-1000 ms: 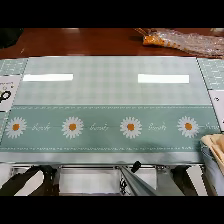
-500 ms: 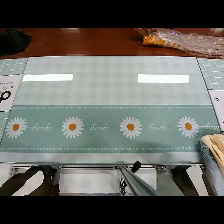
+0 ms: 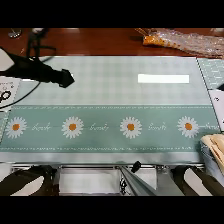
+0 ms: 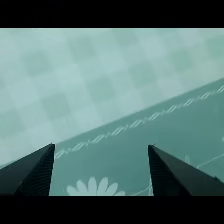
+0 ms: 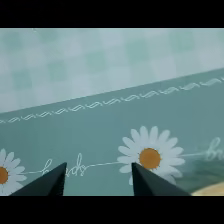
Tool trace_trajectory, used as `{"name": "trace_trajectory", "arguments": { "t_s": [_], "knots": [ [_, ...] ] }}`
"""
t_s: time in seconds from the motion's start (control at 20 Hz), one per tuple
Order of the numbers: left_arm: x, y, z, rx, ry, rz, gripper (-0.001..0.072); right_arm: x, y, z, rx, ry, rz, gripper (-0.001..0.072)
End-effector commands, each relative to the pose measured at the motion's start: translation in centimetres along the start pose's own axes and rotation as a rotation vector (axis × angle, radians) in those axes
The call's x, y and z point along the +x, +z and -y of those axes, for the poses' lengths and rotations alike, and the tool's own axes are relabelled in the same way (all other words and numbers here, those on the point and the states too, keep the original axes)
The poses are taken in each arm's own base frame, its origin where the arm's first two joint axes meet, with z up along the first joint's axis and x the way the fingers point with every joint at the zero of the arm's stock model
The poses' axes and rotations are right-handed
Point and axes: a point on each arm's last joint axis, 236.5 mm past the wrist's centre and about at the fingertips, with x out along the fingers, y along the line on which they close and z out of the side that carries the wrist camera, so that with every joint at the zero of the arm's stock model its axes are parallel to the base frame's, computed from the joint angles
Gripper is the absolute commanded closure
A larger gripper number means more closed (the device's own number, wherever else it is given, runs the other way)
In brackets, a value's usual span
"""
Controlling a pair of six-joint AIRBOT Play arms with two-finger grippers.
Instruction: Fold the shirts.
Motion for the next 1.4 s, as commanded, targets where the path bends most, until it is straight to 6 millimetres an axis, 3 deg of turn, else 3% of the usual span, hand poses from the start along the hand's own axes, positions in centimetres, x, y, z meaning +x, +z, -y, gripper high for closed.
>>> {"name": "trace_trajectory", "arguments": {
  "t_s": [0.0, 0.05, 0.15, 0.3, 1.35],
  "knots": [
    [0.6, -4.3, -1.1, 0.079, 0.192, -0.210, -0.0013, 5.8, 0.0, -6.5, -0.227, 0.011, -0.102, 0.0153],
    [0.7, -4.7, -0.8, 0.073, 0.190, -0.225, -0.0013, 7.4, -0.6, -7.5, -0.272, -0.004, -0.149, 0.0102],
    [0.8, -5.0, -0.8, 0.063, 0.190, -0.242, -0.0011, 9.9, -2.2, -8.7, -0.343, -0.053, -0.247, 0.0102],
    [0.8, -5.0, -0.8, 0.063, 0.190, -0.242, -0.0011, 11.5, -3.4, -9.2, -0.427, -0.109, -0.313, 0.0103],
    [0.9, -5.1, -0.8, 0.063, 0.190, -0.243, -0.0011, 11.5, -3.3, -9.3, -0.442, -0.117, -0.308, 0.0107]
  ]
}}
